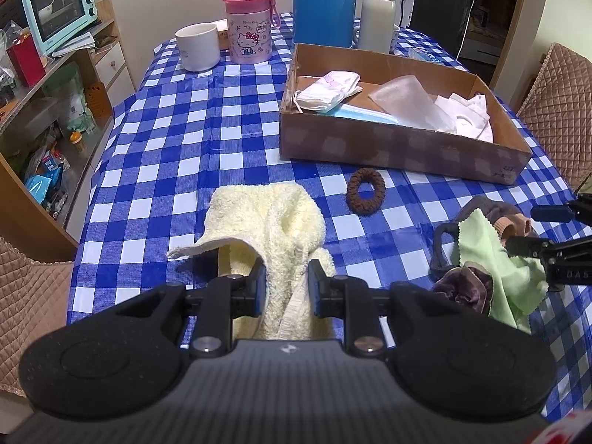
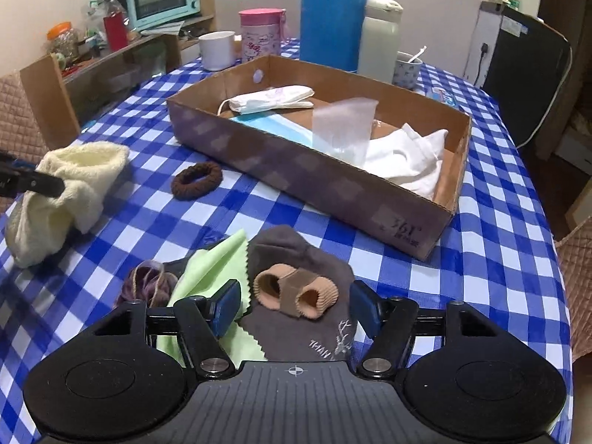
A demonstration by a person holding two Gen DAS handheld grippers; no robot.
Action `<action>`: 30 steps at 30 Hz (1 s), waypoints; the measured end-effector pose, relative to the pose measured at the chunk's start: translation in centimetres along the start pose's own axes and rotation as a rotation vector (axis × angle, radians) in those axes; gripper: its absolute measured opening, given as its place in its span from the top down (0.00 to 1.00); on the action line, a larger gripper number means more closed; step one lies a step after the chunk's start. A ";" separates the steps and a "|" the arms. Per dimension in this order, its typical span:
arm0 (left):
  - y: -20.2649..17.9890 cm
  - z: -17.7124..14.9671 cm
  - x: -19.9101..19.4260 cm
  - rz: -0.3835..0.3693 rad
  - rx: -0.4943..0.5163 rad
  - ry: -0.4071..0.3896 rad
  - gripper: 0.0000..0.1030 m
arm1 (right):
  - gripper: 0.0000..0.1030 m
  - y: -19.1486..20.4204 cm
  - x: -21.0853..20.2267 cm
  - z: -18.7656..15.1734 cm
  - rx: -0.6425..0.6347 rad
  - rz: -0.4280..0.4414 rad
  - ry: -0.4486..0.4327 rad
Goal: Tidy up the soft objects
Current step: 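Grasp the tan finger sleeve lying on the grey cap with the right tool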
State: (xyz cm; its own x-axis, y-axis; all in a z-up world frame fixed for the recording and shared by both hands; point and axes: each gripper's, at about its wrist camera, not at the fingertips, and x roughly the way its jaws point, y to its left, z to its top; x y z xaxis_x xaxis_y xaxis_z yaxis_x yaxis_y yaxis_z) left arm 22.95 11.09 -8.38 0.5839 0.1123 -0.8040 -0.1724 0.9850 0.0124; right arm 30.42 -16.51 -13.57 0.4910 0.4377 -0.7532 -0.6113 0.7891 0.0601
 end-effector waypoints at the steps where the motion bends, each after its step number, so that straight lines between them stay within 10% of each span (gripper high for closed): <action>1: 0.0 0.0 0.1 0.000 -0.002 0.000 0.79 | 0.37 -0.3 0.0 0.0 0.015 0.005 -0.003; 20: -0.1 0.1 0.8 -0.004 -0.002 0.011 0.79 | 0.37 0.6 1.8 0.3 0.141 -0.092 0.020; 30: 0.0 0.1 1.0 -0.005 -0.002 0.012 0.79 | 0.65 0.3 1.2 0.1 0.153 -0.083 -0.002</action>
State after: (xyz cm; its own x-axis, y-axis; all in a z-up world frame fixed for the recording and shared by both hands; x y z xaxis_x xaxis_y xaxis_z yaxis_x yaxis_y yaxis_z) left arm 23.67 11.18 -9.15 0.5751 0.1056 -0.8113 -0.1708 0.9853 0.0072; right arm 30.90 -15.75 -14.39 0.5369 0.3690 -0.7586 -0.4669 0.8790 0.0971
